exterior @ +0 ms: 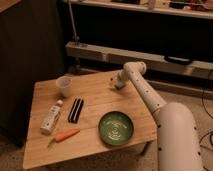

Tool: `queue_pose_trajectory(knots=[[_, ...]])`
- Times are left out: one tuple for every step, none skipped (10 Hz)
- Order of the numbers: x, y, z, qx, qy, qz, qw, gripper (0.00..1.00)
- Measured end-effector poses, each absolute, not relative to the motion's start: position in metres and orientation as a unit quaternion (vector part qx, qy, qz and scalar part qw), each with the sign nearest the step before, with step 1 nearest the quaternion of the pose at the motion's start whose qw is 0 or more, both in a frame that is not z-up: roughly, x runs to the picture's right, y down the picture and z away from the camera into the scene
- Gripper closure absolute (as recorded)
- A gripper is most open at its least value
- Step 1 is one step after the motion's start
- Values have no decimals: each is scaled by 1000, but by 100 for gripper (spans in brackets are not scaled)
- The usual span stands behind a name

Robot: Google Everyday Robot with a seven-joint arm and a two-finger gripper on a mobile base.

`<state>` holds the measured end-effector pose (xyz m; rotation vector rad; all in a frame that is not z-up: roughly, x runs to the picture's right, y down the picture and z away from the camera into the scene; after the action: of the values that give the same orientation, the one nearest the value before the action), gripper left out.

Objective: Place the white sponge in the ceramic bowl

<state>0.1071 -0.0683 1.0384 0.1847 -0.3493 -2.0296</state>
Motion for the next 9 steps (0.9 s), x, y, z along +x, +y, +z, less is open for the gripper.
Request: queue_pose_trajectory(knots=[[105, -69, 1041, 76, -148, -844, 510, 20], [103, -69, 1043, 76, -150, -845, 508, 20], [100, -67, 1047, 73, -155, -845, 506, 20], [100, -63, 1052, 69, -160, -845, 505, 20], [98, -60, 1056, 65, -164, -846, 504, 24], [98, -58, 1059, 63, -166, -846, 503, 32], [98, -56, 1061, 61, -168, -846, 502, 42], [97, -55, 1062, 61, -170, -846, 502, 46], [96, -54, 1062, 63, -173, -845, 503, 46]])
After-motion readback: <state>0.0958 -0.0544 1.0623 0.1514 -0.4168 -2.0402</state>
